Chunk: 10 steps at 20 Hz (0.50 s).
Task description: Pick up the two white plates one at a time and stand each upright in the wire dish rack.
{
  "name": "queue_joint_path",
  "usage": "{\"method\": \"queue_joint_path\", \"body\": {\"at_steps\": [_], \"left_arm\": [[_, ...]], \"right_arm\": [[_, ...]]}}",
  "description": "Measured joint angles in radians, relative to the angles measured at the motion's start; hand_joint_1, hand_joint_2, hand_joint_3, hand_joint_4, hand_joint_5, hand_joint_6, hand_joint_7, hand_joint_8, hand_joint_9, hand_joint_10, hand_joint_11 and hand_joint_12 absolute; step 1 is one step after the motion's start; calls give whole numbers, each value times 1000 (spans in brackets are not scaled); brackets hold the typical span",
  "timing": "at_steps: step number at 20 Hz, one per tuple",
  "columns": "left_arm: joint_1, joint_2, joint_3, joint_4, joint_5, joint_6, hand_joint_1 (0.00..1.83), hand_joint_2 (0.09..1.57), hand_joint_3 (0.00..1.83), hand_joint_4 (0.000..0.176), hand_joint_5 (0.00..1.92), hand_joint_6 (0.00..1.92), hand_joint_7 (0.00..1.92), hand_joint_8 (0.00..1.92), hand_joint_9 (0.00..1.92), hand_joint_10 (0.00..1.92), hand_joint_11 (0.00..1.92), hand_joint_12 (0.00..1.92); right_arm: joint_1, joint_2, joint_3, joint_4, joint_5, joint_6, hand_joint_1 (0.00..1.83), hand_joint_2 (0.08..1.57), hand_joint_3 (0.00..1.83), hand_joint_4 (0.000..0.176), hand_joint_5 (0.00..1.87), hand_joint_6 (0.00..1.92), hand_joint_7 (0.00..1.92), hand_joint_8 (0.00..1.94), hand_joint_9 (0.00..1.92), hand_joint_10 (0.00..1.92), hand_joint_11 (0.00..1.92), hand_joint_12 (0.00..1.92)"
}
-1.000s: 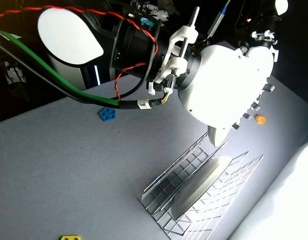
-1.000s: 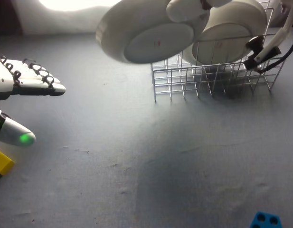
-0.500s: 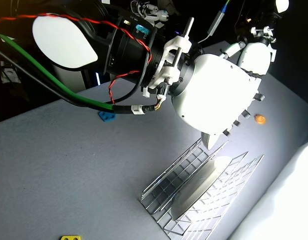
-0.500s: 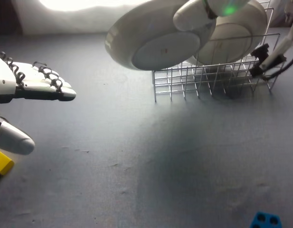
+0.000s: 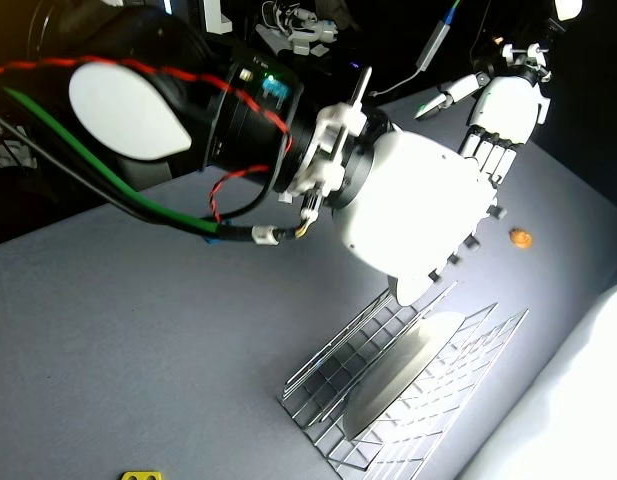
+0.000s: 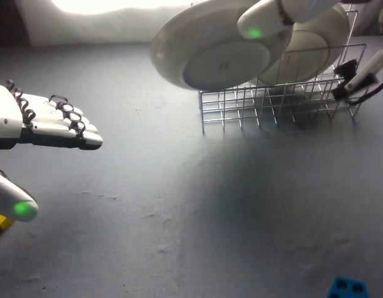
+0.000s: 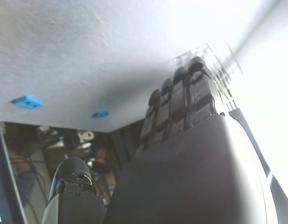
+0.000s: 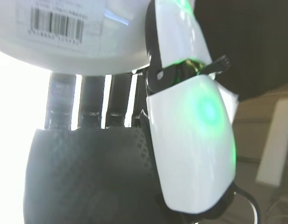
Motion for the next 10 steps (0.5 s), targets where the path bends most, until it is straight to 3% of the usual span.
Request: {"method": "queue_joint_path", "body": {"at_steps": [10], "left_arm": [[-29, 0, 0, 37, 16, -19, 0, 1002, 0, 0, 0, 0, 0, 0, 0, 0, 0, 0]], "right_arm": [[0, 0, 29, 26, 9, -10, 1381, 1081, 0, 0, 983, 1007, 1060, 849, 984, 987, 835, 1122]]}}
